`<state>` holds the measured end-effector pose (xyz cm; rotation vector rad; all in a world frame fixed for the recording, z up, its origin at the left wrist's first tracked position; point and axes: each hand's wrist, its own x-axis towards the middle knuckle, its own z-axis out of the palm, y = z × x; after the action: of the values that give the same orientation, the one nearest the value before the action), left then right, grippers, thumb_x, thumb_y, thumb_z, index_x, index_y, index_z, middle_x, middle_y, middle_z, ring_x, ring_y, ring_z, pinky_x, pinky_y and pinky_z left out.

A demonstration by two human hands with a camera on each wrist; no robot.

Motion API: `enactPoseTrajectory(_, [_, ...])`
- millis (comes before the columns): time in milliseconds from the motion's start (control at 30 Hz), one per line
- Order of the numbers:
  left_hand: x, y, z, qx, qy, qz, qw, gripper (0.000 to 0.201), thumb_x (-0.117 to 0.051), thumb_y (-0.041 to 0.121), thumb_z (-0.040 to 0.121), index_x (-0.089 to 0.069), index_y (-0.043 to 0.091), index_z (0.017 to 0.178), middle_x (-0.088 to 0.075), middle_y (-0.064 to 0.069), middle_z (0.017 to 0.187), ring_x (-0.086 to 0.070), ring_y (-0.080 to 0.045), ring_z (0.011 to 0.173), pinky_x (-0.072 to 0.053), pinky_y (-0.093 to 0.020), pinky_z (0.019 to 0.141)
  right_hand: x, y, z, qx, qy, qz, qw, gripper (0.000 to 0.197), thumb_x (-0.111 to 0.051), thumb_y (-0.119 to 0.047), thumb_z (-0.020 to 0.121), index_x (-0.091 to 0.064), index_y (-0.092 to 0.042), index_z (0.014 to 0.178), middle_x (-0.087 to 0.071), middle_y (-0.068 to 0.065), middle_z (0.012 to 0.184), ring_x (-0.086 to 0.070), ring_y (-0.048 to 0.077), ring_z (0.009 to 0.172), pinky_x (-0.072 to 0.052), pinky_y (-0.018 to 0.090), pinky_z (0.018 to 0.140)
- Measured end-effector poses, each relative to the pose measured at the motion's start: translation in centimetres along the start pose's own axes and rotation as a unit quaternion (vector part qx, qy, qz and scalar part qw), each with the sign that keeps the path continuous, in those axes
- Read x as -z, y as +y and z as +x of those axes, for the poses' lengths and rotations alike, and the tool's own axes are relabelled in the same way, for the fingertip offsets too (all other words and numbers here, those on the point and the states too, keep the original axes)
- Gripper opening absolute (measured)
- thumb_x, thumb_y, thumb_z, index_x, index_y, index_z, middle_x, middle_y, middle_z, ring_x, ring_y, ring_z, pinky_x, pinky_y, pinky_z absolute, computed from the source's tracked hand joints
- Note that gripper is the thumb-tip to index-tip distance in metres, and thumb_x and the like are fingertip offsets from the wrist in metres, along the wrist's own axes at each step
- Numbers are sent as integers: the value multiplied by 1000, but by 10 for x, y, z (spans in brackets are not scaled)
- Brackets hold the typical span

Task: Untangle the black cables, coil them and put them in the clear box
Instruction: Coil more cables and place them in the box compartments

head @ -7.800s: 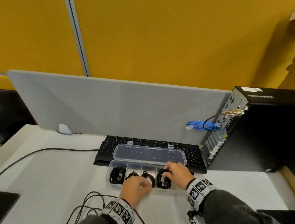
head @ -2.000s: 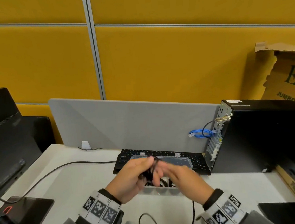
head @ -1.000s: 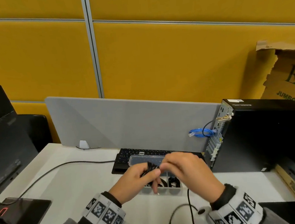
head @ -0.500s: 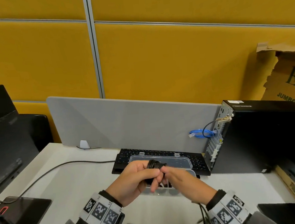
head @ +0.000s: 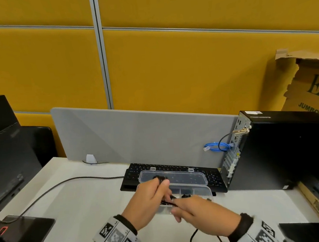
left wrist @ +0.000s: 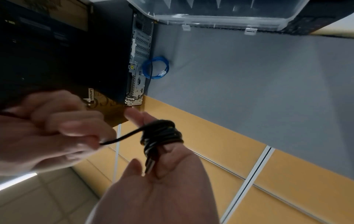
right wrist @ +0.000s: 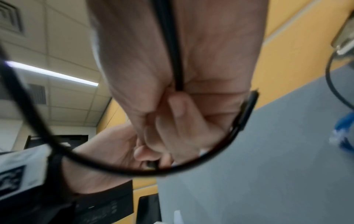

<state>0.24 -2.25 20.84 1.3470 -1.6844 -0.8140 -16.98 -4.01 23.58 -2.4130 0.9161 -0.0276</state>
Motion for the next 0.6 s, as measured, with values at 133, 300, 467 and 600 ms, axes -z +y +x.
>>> enactPoseTrajectory(133, [1,4,3,-20,-94,87,992,54,-54,65,77,-61,12,82,-61,1,67,-54,-5,60,-43,-20,59,15,11,0,-5,61,-74,995,21,-40,-33,97,-57,-27,86,-50,-14,68,-47,3,64,-39,25,63])
enactPoseTrajectory(300, [15,9,9,-78,-103,187,974,32,-62,43,84,-62,12,90,-56,13,75,-54,4,70,-40,-11,62,21,24,4,1,10,64,998,22,-49,-36,94,-59,-31,76,-50,-11,56,-41,2,46,-32,15,51])
enactPoseTrajectory(467, [31,1,10,-48,-53,277,958,19,-49,37,93,-53,24,80,-55,10,81,-52,-2,68,-44,-14,63,15,32,5,-13,-17,103,994,22,-50,-35,94,-55,-32,73,-57,-11,55,-44,1,47,-36,14,55])
enactPoseTrajectory(600, [62,-9,17,6,62,302,951,24,-49,33,94,-50,18,75,-53,8,71,-50,-3,62,-40,-16,54,13,41,1,-53,19,115,992,35,-37,-33,100,-54,-26,70,-59,-8,59,-49,-2,50,-37,9,59])
